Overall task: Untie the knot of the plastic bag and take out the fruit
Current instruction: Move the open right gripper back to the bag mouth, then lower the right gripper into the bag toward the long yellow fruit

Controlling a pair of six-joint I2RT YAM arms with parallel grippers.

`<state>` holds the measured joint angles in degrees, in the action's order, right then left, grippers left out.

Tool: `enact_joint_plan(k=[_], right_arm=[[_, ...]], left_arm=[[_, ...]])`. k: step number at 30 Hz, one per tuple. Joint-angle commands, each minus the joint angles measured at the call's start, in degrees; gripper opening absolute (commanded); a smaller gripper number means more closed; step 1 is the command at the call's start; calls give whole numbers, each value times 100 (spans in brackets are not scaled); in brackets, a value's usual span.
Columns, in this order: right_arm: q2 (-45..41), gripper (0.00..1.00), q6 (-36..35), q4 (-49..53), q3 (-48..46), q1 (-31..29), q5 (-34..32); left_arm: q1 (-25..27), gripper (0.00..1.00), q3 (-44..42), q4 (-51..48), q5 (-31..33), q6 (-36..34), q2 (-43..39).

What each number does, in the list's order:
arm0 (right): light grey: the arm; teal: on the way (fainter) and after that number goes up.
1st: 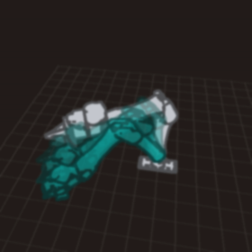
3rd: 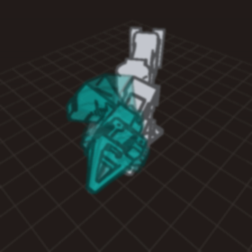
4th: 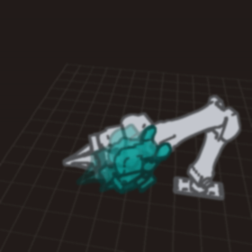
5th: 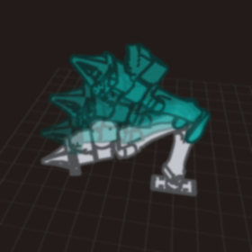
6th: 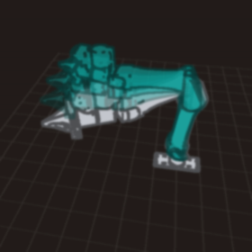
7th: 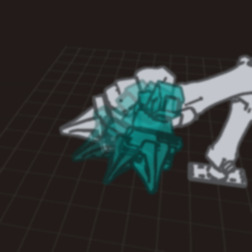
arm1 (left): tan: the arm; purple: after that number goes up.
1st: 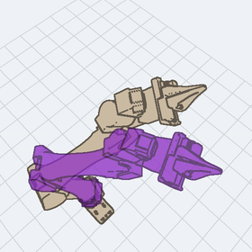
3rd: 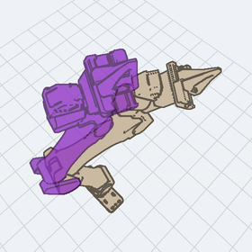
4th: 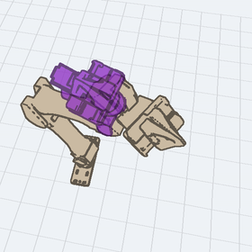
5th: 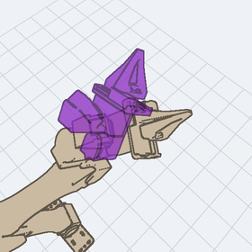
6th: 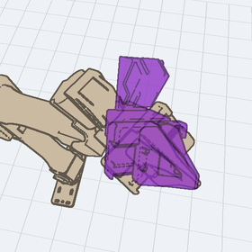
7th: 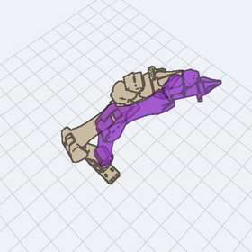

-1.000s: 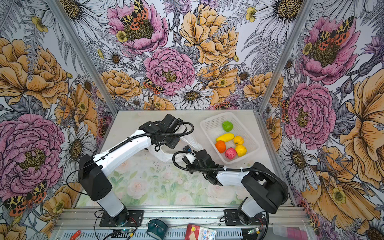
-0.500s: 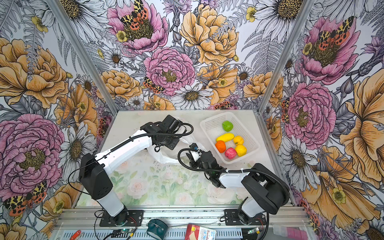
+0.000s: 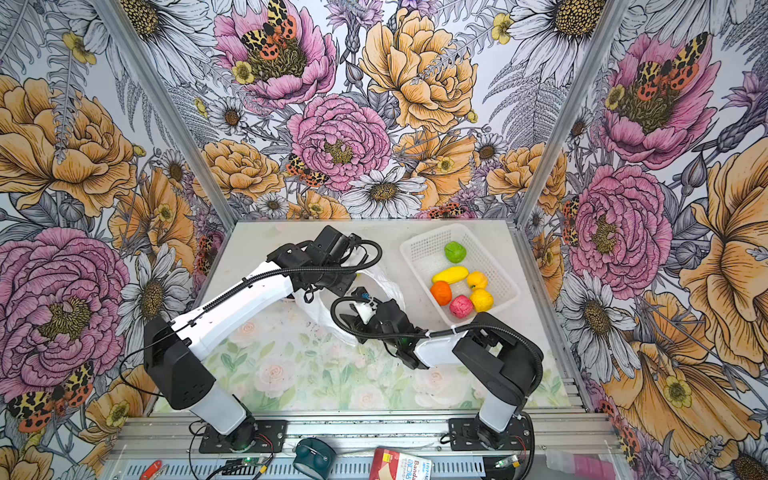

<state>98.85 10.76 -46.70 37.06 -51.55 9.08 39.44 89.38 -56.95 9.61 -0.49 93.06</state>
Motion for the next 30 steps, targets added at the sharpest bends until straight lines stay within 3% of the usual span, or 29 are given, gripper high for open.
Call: enact_joint_plan(k=[1, 3, 6, 10, 16, 21, 24, 27, 30], right_arm=[[227, 44, 32, -858, 126, -279, 665], [363, 44, -183, -661, 337, -581, 476], [509, 43, -595, 51, 726, -873, -320], [485, 40, -529, 268, 716, -736, -1337], [302, 27, 710, -611, 15, 39, -1858], [371, 26, 1507, -739, -113, 175, -2405], [393, 24, 1836, -862, -118, 178, -2162], [395, 25, 1100, -1591, -243, -68, -1433], [295, 33, 376, -2651, -702, -311, -638]], left_arm=[[-45, 0, 57, 166, -139, 9, -225], [-8, 0, 53, 175, -142, 0, -227], [39, 0, 31, 188, -161, -35, -260], [86, 0, -26, 218, -160, -52, -361], [239, 0, -129, 309, -99, -144, -584], [248, 0, -149, 333, -80, -135, -585], [244, 0, -140, 333, -64, -135, -556], [172, 0, -141, 333, 32, -94, -554], [59, 0, -134, 333, 32, -30, -579]])
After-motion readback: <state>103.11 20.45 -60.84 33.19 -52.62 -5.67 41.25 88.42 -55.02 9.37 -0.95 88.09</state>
